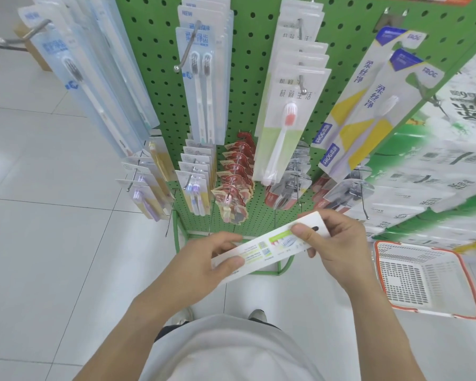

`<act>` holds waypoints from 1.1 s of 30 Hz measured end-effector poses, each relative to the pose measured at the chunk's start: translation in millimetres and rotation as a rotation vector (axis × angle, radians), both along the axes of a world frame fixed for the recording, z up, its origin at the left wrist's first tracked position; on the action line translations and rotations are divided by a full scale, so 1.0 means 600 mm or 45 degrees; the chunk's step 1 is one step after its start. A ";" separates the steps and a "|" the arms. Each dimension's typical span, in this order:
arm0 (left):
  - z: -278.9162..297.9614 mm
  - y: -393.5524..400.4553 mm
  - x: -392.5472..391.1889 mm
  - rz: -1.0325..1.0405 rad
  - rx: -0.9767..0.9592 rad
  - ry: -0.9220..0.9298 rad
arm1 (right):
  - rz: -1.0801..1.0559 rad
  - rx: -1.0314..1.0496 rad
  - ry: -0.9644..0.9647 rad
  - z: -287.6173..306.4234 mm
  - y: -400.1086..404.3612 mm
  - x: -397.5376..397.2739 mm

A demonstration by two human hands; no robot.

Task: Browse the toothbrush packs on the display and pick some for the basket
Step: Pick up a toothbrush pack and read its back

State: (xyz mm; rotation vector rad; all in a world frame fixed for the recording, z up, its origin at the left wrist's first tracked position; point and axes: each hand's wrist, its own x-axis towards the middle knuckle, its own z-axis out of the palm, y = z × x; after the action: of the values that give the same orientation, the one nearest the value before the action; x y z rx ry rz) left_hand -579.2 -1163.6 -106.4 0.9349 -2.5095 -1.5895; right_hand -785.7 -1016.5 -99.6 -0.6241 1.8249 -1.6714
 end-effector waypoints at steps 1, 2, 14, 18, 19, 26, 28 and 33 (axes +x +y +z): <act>0.001 0.008 -0.004 0.002 -0.019 0.012 | 0.045 -0.018 -0.021 0.003 -0.004 0.006; 0.003 0.016 -0.010 0.003 -0.034 0.039 | 0.080 -0.031 -0.030 0.004 -0.009 0.013; 0.019 0.036 -0.023 0.522 0.347 0.347 | 0.417 0.068 0.075 -0.013 -0.027 0.072; 0.019 0.039 -0.019 0.628 0.346 0.388 | 0.522 0.110 0.121 -0.007 -0.024 0.080; 0.021 0.040 -0.018 0.673 0.333 0.401 | 0.548 0.113 0.141 -0.006 -0.022 0.080; 0.019 0.038 -0.012 0.920 0.342 0.522 | 0.562 0.311 0.169 -0.017 -0.016 0.073; 0.016 0.030 -0.009 0.995 0.379 0.541 | 0.583 0.381 0.148 -0.016 -0.008 0.065; 0.008 0.026 -0.006 1.100 0.478 0.581 | 0.566 0.353 0.108 -0.015 0.004 0.045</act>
State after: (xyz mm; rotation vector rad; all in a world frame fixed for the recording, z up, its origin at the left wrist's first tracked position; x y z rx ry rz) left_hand -583.1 -1147.7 -101.9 1.2560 -1.2459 -1.6790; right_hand -758.9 -1014.0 -108.7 -0.9083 1.7707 -1.0956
